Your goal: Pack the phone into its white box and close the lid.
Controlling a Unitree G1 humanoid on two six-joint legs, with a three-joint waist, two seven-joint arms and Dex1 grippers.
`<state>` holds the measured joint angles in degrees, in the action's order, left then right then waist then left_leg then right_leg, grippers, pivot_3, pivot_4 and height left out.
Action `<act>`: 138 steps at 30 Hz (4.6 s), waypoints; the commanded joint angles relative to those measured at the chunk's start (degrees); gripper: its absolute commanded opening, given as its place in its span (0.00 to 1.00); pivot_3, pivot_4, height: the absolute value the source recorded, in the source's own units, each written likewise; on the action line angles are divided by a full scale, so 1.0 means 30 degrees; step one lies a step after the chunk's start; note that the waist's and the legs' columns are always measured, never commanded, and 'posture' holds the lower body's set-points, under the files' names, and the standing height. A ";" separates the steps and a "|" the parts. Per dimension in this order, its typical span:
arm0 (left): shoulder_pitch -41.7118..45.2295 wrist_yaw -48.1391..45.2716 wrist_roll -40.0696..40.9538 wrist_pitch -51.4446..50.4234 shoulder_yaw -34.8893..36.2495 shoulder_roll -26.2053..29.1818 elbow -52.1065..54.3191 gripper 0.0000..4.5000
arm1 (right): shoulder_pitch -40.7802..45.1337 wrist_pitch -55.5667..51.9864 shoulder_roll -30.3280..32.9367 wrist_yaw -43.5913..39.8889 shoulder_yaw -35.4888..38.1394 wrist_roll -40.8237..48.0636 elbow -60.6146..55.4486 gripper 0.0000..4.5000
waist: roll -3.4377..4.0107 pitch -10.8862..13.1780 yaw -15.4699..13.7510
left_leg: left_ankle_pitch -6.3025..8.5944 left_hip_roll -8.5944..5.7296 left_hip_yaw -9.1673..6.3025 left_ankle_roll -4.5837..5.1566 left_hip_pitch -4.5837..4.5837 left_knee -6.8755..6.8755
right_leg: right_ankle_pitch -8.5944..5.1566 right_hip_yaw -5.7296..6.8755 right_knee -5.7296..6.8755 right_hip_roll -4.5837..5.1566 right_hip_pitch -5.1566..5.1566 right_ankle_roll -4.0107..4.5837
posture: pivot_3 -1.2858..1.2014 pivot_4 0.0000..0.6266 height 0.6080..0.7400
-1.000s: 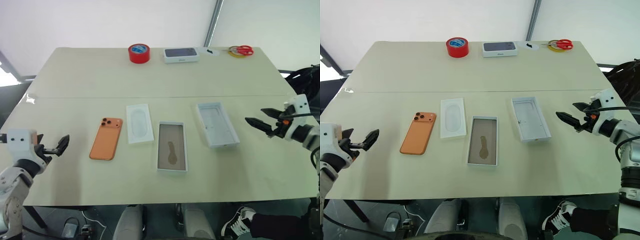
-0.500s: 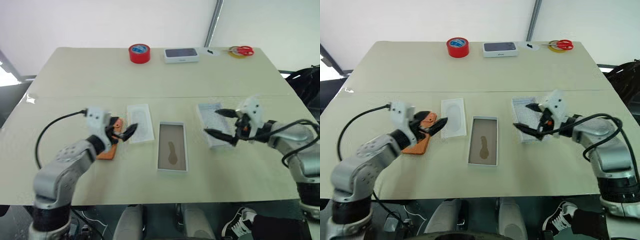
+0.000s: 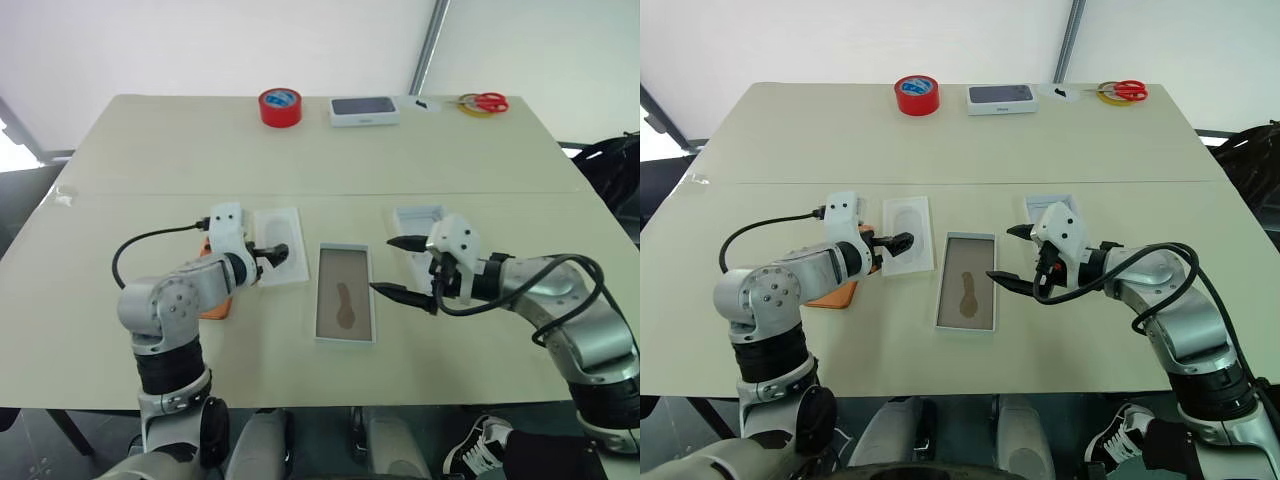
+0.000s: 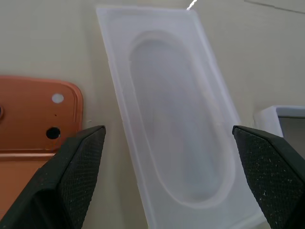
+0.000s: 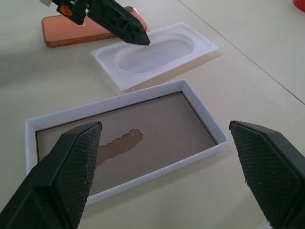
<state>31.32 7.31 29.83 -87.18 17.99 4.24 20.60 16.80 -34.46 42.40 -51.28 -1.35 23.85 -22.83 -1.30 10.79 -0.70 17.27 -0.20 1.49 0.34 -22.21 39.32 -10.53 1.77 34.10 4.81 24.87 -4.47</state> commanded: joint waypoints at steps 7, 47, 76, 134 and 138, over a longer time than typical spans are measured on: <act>0.2161 0.0101 -0.1676 -0.1771 0.1803 -0.1409 -0.2435 0.88 | 0.0468 0.0121 0.1886 -0.2016 -0.2308 -0.0710 -0.2662 1.00 | -0.0001 -0.0003 -0.0023 | 0.0000 0.0001 -0.0015 -0.0002 0.0048 0.0000 | -0.0005 0.0011 -0.0003 -0.0003 -0.0047 0.0002 | 0.52 0.24 1.00; 0.3468 -0.1508 0.2131 -0.1772 0.8462 -0.0610 -0.0571 0.00 | 0.5570 0.4103 -0.3815 -0.1440 -0.9445 -0.7829 0.3836 0.20 | -0.0090 0.0012 0.0046 | -0.0084 -0.0013 -0.0066 -0.0157 0.0040 -0.0029 | 0.0009 0.0060 0.0008 0.0052 -0.0049 -0.0007 | 0.52 0.24 1.00; 0.0352 0.0916 0.6770 -0.1772 0.3398 -0.2080 0.0738 0.51 | 0.4122 0.2243 -0.1187 -0.1414 -0.3470 -0.4436 0.1426 0.66 | -0.0098 0.0013 0.0006 | -0.0080 -0.0013 -0.0066 -0.0145 0.0028 -0.0032 | -0.0031 0.0058 -0.0002 0.0055 -0.0047 0.0060 | 0.52 0.24 1.00; -0.8381 -0.6285 0.5071 0.6788 0.4829 1.1176 0.0319 0.99 | 0.9214 0.2226 -1.2336 0.2958 -0.9210 -1.1973 0.8923 0.00 | -0.0095 0.0024 0.0573 | -0.0117 0.0057 -0.0056 -0.0208 -0.0058 -0.0103 | 0.0035 0.0040 0.0069 -0.0038 0.0150 0.0052 | 0.52 0.24 1.00; -0.6678 -0.5276 0.5538 0.4046 0.5307 1.0987 -0.1168 0.99 | 0.9757 0.0955 -1.3370 0.2763 -1.0138 -1.2208 0.9457 0.00 | -0.0096 0.0023 0.0566 | -0.0118 0.0055 -0.0056 -0.0212 -0.0059 -0.0106 | 0.0038 0.0043 0.0072 -0.0036 0.0151 0.0050 | 0.52 0.24 1.00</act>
<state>10.17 -9.37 45.39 -72.10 32.71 36.96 17.38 44.26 -30.39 3.55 -42.63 -30.70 -12.75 6.75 -1.59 10.86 1.00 16.92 -0.04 1.33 -0.30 -22.38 39.00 -10.41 1.90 34.32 4.72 25.31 -4.32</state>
